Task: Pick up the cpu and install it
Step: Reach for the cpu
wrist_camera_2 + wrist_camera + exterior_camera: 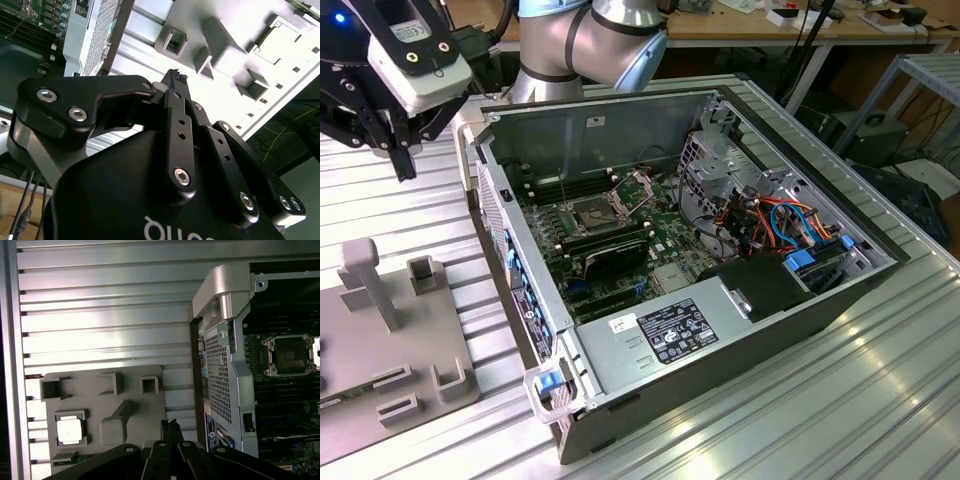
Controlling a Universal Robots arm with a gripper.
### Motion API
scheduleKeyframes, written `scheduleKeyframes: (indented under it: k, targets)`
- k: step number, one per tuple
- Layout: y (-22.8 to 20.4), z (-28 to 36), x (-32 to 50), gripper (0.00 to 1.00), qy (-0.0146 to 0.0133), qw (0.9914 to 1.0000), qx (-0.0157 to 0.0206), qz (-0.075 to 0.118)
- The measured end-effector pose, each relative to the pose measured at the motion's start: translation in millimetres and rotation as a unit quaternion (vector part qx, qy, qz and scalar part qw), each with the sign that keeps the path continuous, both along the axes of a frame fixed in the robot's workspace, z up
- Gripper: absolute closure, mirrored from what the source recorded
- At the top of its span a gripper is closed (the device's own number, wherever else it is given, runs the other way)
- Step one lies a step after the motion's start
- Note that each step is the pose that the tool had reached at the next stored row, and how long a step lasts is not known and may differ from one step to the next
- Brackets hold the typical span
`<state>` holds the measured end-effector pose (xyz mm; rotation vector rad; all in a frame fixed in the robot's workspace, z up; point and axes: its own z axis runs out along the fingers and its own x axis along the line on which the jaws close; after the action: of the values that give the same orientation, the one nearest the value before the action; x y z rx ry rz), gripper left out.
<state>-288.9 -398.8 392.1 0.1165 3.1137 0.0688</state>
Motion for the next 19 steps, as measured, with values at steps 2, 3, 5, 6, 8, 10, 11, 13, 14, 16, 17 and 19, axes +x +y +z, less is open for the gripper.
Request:
scheduleKeyframes:
  k: [2, 3, 5, 6, 8, 10, 11, 13, 14, 16, 17, 19]
  targets:
    - [0.0, 0.0, -1.6, 0.89, 0.0000, 1.00000, 0.0000, 0.000]
    - [0.0, 0.0, -2.6, 0.89, 0.0000, 1.00000, 0.0000, 0.000]
    - [0.0, -0.1, -4.2, 0.89, 0.0000, 1.00000, 0.0000, 0.000]
    - [0.0, -0.1, -5.0, 0.89, 0.0000, 1.00000, 0.0000, 0.000]
    - [0.0, 0.0, -6.6, 0.89, 0.0000, 1.00000, 0.0000, 0.000]
    - [0.0, -0.1, -8.2, 0.89, 0.0000, 1.00000, 0.0000, 0.000]
    - [0.0, -0.1, -9.5, 0.89, 0.0000, 1.00000, 0.0000, 0.000]
    - [0.0, -0.1, -11.2, 0.89, 0.0000, 1.00000, 0.0000, 0.000]
    - [0.0, -0.1, -12.2, 0.89, 0.0000, 1.00000, 0.0000, 0.000]
    - [0.0, -0.1, -14.3, 0.89, 0.0000, 1.00000, 0.0000, 0.000]
    - [0.0, -0.1, -15.8, 0.89, 0.0000, 1.00000, 0.0000, 0.000]
    - [0.0, -0.1, -17.7, 0.89, 0.0000, 1.00000, 0.0000, 0.000]
